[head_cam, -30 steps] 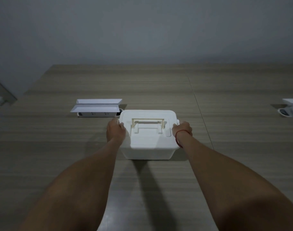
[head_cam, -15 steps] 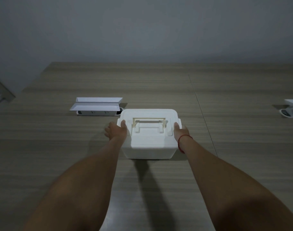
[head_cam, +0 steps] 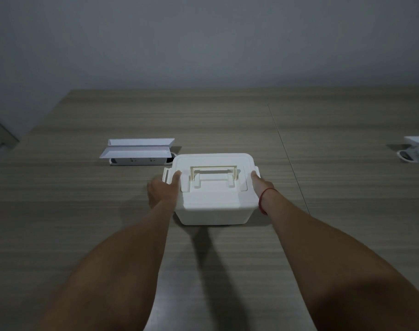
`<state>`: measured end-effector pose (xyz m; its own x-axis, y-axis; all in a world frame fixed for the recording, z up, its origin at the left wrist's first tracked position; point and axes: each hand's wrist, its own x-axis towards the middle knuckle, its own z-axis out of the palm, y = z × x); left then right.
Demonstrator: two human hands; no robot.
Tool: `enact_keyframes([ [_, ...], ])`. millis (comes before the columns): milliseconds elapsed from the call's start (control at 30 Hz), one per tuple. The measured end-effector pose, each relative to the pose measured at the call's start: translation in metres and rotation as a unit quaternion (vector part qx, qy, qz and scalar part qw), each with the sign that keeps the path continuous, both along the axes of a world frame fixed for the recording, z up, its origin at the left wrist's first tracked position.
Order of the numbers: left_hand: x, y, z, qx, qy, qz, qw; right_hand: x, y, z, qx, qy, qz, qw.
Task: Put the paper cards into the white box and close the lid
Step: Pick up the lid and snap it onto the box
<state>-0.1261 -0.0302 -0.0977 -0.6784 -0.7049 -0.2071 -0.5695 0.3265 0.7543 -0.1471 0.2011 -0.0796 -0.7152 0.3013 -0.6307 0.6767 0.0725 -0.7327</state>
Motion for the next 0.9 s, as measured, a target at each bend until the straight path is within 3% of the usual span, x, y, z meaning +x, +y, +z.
enact_keyframes([
  [100, 0.002, 0.004, 0.001, -0.086, 0.032, -0.013, 0.996, -0.001, 0.0, -0.003, -0.004, -0.004, -0.017, 1.0],
  [267, 0.001, 0.007, -0.006, -0.053, 0.049, -0.026, 0.997, -0.002, 0.0, -0.012, -0.032, -0.013, -0.046, 0.998],
  [467, -0.001, 0.009, -0.005, -0.115, 0.099, -0.069, 0.986, -0.004, -0.003, -0.023, -0.042, 0.013, -0.083, 0.996],
  [600, 0.001, 0.01, -0.005, -0.122, 0.109, -0.071, 0.984, -0.007, -0.008, -0.02, 0.062, 0.066, -0.113, 0.989],
  [900, 0.001, 0.01, -0.006, -0.109, 0.121, -0.079, 0.984, 0.0, -0.024, -0.021, 0.341, 0.119, -0.004, 0.933],
])
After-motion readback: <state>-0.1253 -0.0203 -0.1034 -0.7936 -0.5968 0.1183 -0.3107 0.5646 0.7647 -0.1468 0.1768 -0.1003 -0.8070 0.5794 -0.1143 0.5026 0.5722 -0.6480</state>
